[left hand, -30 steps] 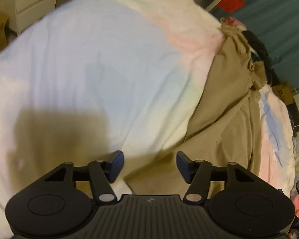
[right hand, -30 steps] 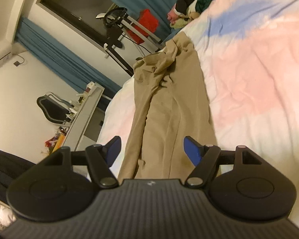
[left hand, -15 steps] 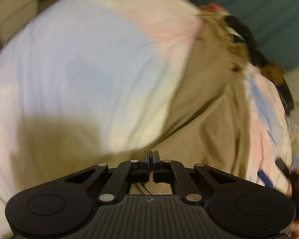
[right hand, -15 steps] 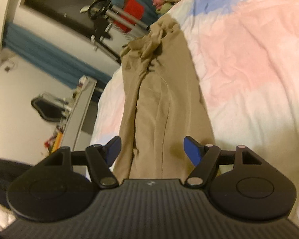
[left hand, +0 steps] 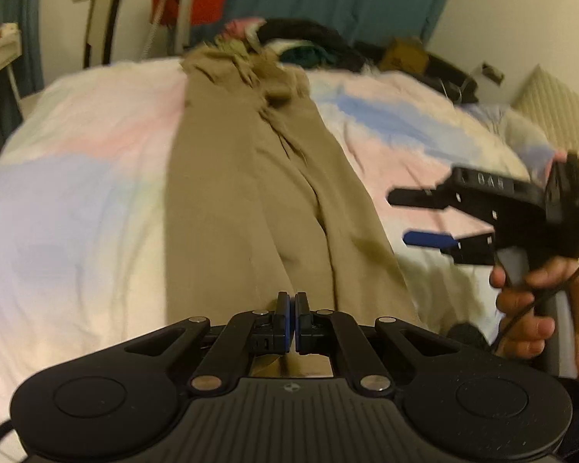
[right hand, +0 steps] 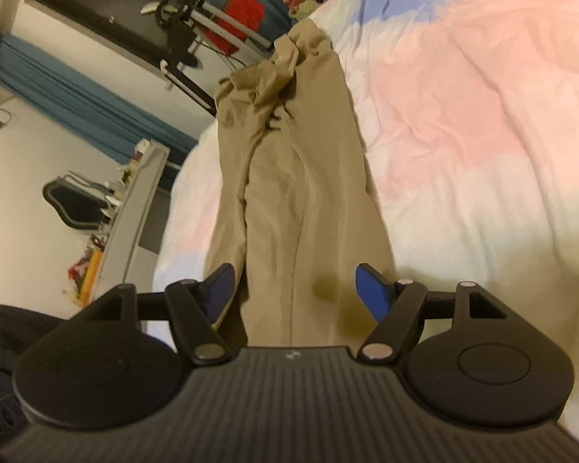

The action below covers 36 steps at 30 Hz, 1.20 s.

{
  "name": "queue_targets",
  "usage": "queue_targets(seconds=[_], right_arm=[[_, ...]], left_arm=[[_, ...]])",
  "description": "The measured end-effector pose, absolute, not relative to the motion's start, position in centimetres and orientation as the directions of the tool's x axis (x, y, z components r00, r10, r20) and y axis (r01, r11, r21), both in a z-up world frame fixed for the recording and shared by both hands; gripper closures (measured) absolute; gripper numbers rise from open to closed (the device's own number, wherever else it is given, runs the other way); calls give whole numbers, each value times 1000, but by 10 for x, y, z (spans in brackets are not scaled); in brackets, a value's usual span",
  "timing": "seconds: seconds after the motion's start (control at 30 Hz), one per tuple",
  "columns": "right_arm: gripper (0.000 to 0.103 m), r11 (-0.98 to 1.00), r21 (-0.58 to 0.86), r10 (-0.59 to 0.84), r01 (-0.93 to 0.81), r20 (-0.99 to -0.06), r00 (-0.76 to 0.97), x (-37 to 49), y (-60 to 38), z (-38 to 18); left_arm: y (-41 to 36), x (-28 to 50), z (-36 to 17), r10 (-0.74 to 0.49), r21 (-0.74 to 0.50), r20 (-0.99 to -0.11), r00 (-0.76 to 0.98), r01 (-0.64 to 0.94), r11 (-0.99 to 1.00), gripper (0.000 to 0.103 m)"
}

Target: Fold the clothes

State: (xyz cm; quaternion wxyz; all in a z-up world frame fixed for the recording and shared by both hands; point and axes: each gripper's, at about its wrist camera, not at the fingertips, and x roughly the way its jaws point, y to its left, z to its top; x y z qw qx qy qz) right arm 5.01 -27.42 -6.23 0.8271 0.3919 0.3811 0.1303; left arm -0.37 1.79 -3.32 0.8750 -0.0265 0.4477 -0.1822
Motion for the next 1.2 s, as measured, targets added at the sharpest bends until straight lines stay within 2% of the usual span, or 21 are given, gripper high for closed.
queue_targets(seconds=[0.1,0.17,0.2,0.23,0.4,0.57,0.7,0.8,0.93,1.03,1.1,1.13,1.2], right_arm=[[31,653,750,526,103,-547,652,51,-277,-69],[32,620,774,551,130,-547,630,51,-282,-75],[32,604,785,562,141,-544,623,50,-285,-78],[32,590,794,570,148,-539,620,49,-287,-79],[36,576,791,575,206,-571,586,48,-294,-91],[43,606,754,544,252,-624,561,39,-297,-98],[47,599,745,526,292,-642,559,33,-304,-104],[47,569,762,558,309,-634,535,33,-303,-112],[46,545,787,635,290,-613,470,31,-293,-118],[46,536,795,658,284,-604,450,26,-290,-118],[53,547,786,652,289,-616,441,25,-291,-118],[60,553,781,649,291,-623,437,26,-291,-118],[67,564,772,645,293,-633,428,27,-290,-118]], left_arm=[[9,12,-53,-352,-253,-827,437,271,929,98],[31,22,-56,-418,-390,-814,403,153,908,82],[42,25,-55,-444,-443,-800,405,101,891,68],[52,28,-54,-455,-472,-789,414,66,879,60],[100,45,-63,-428,-540,-780,457,-145,829,48],[125,56,-95,-402,-542,-810,427,-283,791,47],[122,63,-114,-412,-545,-818,401,-313,778,47],[113,70,-117,-458,-565,-804,379,-244,788,47],[109,68,-112,-489,-571,-789,372,-148,808,59],[105,66,-111,-481,-561,-790,381,-132,817,61],[104,69,-113,-463,-548,-799,384,-148,823,61],[105,70,-115,-459,-544,-804,378,-154,825,61],[108,71,-120,-454,-535,-815,361,-165,828,57]])
